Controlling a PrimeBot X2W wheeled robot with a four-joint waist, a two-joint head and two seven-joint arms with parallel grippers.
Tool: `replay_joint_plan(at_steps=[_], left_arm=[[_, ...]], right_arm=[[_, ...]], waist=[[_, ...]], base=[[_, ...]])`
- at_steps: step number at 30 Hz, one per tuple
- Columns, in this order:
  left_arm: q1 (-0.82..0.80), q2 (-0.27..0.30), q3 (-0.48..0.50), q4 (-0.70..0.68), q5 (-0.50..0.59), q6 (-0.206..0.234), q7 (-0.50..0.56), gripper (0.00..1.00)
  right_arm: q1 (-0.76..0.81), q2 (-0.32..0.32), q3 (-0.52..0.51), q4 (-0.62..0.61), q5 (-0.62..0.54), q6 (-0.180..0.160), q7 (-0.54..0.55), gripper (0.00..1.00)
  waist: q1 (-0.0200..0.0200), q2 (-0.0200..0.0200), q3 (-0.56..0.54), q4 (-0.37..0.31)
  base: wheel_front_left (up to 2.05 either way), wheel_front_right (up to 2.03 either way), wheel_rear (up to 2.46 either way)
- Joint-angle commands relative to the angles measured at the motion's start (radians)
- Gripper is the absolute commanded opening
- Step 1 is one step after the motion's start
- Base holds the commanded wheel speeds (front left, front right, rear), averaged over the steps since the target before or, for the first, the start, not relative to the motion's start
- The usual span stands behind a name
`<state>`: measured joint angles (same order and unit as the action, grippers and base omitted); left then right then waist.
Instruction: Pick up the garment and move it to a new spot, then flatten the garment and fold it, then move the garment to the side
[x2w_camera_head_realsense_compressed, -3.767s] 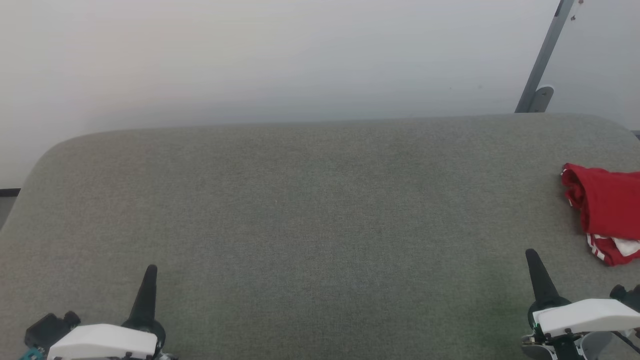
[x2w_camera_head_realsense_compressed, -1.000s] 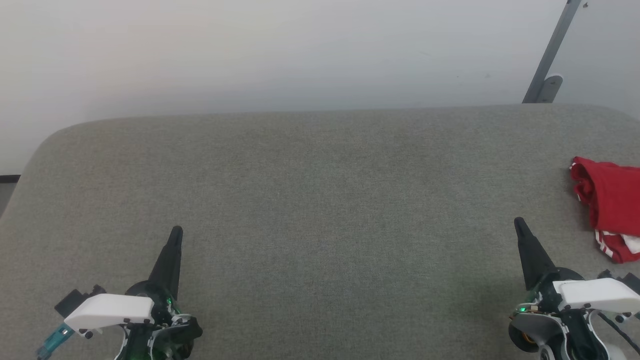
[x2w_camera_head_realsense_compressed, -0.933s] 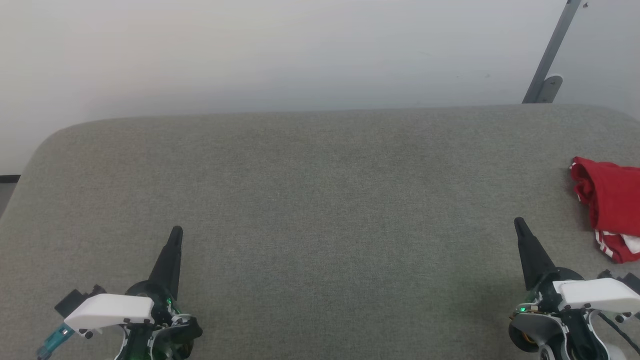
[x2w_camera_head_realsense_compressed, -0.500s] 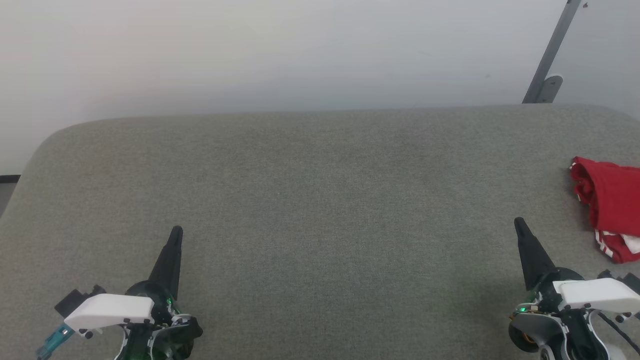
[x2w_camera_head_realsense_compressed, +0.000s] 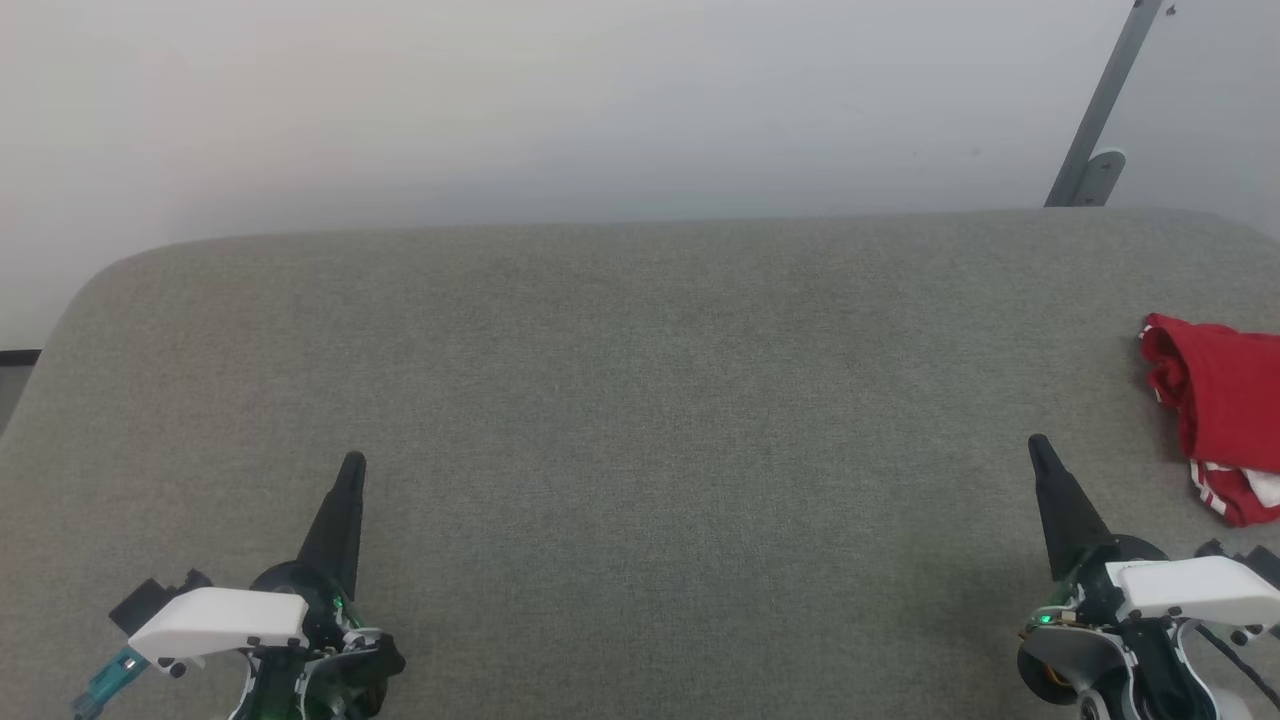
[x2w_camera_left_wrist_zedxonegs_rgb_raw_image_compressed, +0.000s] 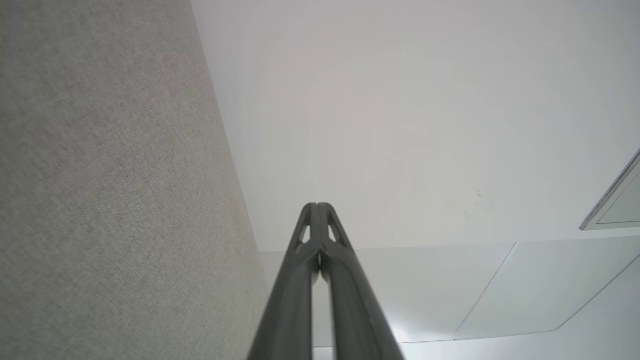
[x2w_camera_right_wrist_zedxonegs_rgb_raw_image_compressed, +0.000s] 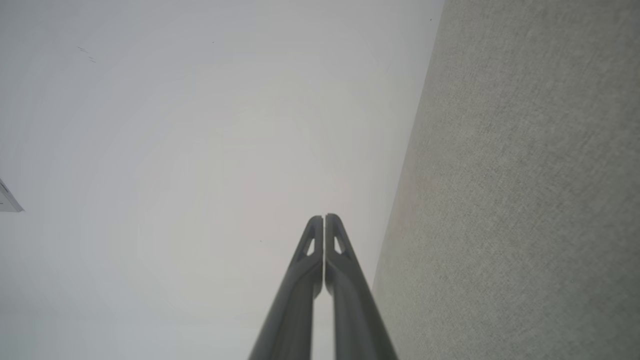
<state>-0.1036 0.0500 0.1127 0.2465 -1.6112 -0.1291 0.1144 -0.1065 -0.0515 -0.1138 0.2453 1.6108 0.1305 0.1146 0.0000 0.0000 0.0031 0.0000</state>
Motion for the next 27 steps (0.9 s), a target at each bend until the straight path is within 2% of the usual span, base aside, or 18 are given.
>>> replay_joint_plan(at_steps=[1, 27], left_arm=[[-0.012, -0.003, 0.003, -0.003, -0.003, -0.003, 0.003, 0.00], [-0.012, -0.003, 0.003, -0.003, -0.003, -0.003, 0.003, 0.00]], right_arm=[[-0.005, 0.004, -0.001, -0.003, 0.004, 0.000, 0.002, 0.00], [-0.005, 0.004, -0.001, -0.003, 0.004, 0.000, 0.002, 0.00]], waist=[[0.0000, 0.0000, 0.000, 0.000], [0.0000, 0.0000, 0.000, 0.000]], base=[[0.00, 0.00, 0.00], [0.00, 0.00, 0.00]])
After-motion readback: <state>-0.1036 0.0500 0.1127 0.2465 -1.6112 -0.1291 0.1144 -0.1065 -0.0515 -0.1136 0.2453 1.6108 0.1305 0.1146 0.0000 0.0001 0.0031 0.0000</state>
